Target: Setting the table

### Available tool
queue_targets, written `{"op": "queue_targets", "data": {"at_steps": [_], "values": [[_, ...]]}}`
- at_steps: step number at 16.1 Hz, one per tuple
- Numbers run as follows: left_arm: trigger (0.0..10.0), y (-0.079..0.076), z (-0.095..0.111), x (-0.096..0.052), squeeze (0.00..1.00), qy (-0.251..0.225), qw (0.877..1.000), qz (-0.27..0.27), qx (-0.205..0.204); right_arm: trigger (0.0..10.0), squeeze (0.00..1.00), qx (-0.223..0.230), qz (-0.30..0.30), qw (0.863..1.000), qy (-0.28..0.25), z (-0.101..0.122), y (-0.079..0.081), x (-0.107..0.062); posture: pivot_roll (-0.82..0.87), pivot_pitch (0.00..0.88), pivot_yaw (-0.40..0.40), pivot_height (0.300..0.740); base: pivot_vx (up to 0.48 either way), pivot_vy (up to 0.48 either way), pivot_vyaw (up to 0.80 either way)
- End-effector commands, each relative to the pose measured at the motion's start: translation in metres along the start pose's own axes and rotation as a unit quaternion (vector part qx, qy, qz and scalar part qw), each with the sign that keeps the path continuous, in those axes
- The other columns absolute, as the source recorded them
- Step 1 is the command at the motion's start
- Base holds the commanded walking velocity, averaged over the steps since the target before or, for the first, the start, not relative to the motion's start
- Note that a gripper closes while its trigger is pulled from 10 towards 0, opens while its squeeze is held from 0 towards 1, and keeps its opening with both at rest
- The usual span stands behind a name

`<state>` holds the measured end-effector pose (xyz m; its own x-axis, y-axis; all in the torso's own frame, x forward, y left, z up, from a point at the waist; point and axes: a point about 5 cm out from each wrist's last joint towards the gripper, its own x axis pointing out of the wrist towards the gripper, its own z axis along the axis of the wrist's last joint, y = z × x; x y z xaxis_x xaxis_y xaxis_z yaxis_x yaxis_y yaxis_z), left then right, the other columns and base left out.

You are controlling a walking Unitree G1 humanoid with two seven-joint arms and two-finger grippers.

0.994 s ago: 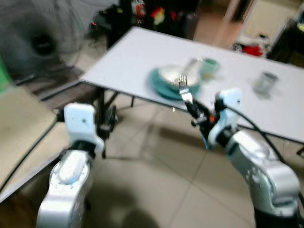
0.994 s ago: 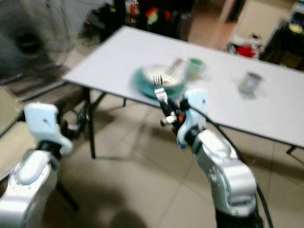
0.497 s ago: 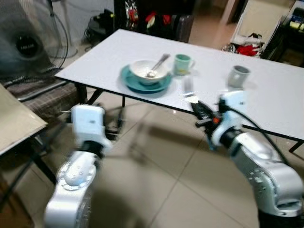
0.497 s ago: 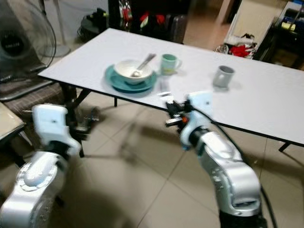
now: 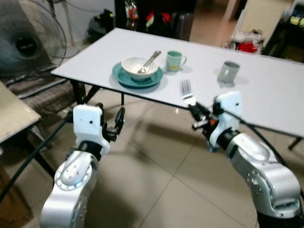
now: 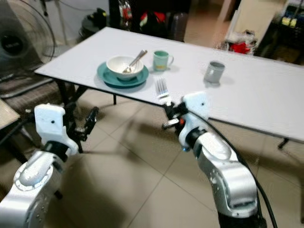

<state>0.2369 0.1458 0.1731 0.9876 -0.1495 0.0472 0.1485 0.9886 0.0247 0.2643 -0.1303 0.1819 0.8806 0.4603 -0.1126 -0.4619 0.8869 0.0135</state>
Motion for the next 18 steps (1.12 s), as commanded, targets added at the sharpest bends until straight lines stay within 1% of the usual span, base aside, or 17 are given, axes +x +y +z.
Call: {"op": "queue_targets", "data": {"at_steps": [1,2,4,8,11,14,18], "values": [[10.0,-0.001,0.005,0.003,0.00,-0.008,1.000,-0.005,0.000,10.0,0.00,-0.004,0.004,1.000,-0.009,0.003,0.000,-0.001,-0.06,0.000,-0.065,0.740,0.000,0.000,0.00],[10.0,0.000,0.007,0.004,0.00,-0.011,1.000,-0.006,0.004,10.0,0.00,0.024,-0.008,1.000,-0.002,0.000,-0.002,0.001,-0.06,0.000,-0.067,0.740,0.000,0.000,0.00],[10.0,0.002,0.005,0.001,0.00,-0.005,1.000,-0.007,0.009,10.0,0.00,0.036,-0.025,0.999,-0.001,-0.001,-0.006,0.002,-0.05,0.000,-0.062,0.740,0.000,0.000,-0.72],[10.0,0.007,0.002,-0.005,0.00,0.006,1.000,-0.009,0.020,10.0,0.00,0.042,-0.040,0.998,0.001,-0.004,-0.009,0.002,-0.05,0.000,-0.054,0.740,0.180,0.000,-0.80],[10.0,0.008,0.000,-0.006,0.00,0.012,0.999,-0.015,0.026,10.0,0.00,0.040,-0.059,0.997,0.004,-0.004,-0.013,0.001,-0.06,0.000,-0.043,0.740,0.240,0.000,0.00],[10.0,0.007,0.000,-0.005,0.00,0.013,0.999,-0.018,0.025,10.0,0.00,0.037,-0.079,0.996,0.006,-0.005,-0.018,-0.001,-0.06,0.000,-0.037,0.740,0.240,0.000,-0.70],[10.0,0.006,0.001,-0.004,0.00,0.011,0.999,-0.024,0.023,10.0,0.00,0.048,-0.105,0.993,0.007,-0.006,-0.024,-0.003,-0.06,0.000,-0.034,0.740,0.314,0.000,0.00]]}}
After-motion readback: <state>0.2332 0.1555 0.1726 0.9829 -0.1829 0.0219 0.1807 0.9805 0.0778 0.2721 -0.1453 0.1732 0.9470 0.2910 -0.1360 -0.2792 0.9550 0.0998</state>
